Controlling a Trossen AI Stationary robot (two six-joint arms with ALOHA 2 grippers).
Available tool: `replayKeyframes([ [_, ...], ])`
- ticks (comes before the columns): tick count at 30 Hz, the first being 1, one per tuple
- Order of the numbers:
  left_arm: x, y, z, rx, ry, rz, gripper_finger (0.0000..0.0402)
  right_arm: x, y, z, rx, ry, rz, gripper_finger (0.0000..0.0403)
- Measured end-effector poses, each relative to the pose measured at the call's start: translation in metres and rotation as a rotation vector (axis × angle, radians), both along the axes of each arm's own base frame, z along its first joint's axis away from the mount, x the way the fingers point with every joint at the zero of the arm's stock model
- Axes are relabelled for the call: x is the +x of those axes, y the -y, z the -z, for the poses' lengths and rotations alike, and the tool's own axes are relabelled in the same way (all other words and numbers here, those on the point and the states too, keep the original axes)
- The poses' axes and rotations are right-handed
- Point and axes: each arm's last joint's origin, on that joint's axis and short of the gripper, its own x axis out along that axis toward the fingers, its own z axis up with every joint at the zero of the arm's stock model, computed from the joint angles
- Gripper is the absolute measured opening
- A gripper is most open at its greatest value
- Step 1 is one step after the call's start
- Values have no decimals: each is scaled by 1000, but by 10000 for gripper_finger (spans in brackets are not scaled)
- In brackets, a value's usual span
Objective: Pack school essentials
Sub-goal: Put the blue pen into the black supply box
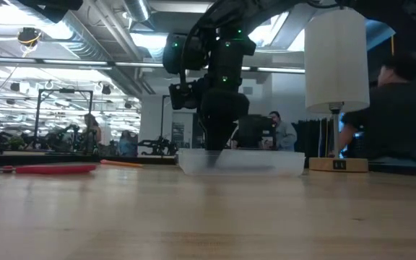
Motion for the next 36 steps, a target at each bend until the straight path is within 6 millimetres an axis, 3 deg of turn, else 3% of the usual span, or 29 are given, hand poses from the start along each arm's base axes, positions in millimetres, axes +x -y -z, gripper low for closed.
replayKeyframes([
  [12,0,0,0,1,0,0,5,1,0,0,-1,5,-2,58],
  [20,0,0,0,1,0,0,2,0,0,0,-2,4,-1,91],
  [28,0,0,0,1,0,1,1,1,0,0,-2,6,-2,87],
  [36,0,0,0,1,0,1,1,1,0,0,-5,6,-4,129],
])
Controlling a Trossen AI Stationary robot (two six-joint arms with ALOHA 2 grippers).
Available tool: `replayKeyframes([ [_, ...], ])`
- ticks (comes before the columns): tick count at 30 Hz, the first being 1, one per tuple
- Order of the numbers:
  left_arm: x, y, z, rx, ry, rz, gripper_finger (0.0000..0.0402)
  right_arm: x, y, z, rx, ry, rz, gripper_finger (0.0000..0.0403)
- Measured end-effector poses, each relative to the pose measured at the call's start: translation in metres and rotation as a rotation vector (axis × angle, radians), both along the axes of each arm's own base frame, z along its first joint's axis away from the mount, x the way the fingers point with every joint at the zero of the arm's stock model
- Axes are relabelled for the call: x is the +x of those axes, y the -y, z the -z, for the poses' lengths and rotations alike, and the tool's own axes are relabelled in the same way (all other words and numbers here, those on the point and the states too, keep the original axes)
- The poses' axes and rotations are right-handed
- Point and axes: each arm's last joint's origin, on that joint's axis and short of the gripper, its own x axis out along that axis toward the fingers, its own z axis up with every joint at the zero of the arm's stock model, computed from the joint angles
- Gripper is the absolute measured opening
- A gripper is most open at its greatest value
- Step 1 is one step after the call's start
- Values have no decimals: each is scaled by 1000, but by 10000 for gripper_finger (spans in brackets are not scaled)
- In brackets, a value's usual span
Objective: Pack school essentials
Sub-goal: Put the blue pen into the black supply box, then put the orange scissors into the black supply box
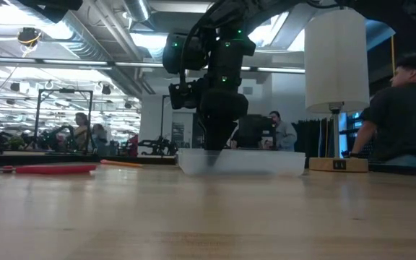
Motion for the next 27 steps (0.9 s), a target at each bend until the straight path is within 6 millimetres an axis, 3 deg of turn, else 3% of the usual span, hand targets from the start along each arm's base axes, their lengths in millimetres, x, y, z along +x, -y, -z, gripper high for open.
replayKeyframes([
  [10,-1,-1,-3,-52,10,-27,1,3,0,-17,1,-5,2,138],
  [20,-12,-16,-14,-139,-3,-101,1,12,-1,-65,-7,69,-23,137],
  [27,-19,-43,-21,-221,-75,-194,1,17,-23,-108,-77,158,-113,136],
])
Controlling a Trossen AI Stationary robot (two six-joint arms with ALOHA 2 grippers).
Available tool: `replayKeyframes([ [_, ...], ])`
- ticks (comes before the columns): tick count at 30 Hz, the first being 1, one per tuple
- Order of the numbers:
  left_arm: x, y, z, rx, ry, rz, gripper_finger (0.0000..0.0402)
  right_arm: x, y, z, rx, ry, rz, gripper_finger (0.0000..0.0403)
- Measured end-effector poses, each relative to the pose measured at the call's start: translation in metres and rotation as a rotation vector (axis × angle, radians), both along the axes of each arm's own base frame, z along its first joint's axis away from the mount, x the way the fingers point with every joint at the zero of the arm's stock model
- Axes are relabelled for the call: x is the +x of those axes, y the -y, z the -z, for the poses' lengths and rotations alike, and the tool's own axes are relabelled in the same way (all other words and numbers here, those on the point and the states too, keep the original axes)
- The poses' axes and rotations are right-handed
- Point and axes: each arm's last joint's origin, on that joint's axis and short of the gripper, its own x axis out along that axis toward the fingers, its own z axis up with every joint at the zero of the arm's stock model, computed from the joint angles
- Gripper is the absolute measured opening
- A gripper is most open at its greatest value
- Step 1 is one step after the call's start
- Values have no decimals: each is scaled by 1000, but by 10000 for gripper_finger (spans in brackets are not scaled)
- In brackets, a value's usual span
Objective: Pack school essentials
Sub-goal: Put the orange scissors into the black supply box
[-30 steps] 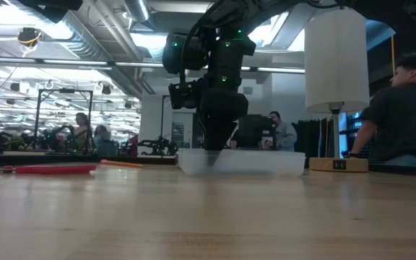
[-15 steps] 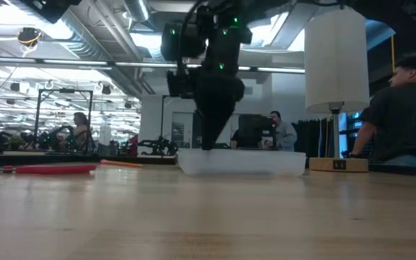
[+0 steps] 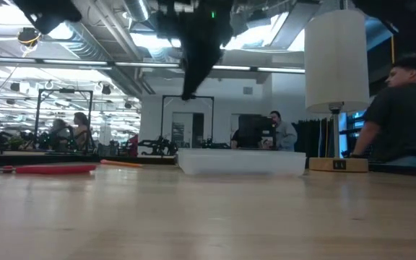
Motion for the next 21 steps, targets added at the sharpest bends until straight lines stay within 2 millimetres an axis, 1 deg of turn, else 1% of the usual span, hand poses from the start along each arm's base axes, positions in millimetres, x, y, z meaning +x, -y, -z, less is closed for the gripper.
replayKeyframes([
  [5,-3,-20,6,-34,-128,-92,1,-4,-26,-35,-16,57,-83,136],
  [6,-3,-24,8,-47,-158,-118,1,-6,-32,-39,-17,61,-98,136],
  [9,-6,-34,13,-83,-232,-216,1,-19,-45,-55,-22,95,-147,136],
  [11,-7,-39,15,-105,-268,-270,1,-28,-51,-69,-11,118,-140,136],
  [14,-7,-42,16,-149,-293,-299,1,-39,-58,-88,-2,174,-146,136],
  [18,-6,-41,18,-168,-318,-290,1,-54,-70,-114,15,260,-164,136],
  [21,-5,-41,19,-180,-336,-286,1,-64,-77,-124,23,282,-187,136],
])
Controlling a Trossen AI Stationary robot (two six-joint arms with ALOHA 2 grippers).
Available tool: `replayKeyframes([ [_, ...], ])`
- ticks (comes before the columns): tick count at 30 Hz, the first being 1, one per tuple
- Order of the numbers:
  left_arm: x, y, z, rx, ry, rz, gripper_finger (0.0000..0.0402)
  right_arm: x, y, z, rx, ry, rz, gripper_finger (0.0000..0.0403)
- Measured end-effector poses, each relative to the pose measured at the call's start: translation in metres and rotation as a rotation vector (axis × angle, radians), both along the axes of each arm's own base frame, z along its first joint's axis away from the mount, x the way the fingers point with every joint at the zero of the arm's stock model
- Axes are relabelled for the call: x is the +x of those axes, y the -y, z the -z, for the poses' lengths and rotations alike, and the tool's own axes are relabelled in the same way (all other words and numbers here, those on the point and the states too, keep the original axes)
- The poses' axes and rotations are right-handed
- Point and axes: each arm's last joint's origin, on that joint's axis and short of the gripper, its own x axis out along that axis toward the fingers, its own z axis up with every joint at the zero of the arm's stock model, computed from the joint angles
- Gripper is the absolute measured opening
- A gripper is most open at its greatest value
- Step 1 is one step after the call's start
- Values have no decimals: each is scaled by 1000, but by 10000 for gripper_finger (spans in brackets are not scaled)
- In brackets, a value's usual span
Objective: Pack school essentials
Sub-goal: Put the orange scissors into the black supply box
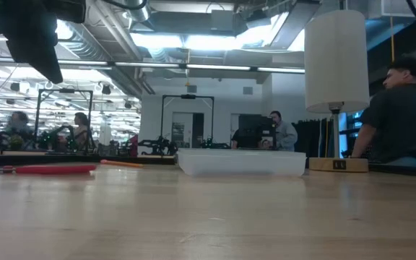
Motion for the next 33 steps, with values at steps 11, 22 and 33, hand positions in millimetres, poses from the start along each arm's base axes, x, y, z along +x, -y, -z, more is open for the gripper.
replayKeyframes([
  [11,7,-11,3,-43,-36,-51,19,-19,-11,-18,30,29,12,136],
  [22,14,-24,5,-156,-92,-95,105,-22,-11,-19,27,17,11,136],
  [33,38,-35,35,-79,-227,-156,126,-24,-11,-18,21,-8,12,136],
])
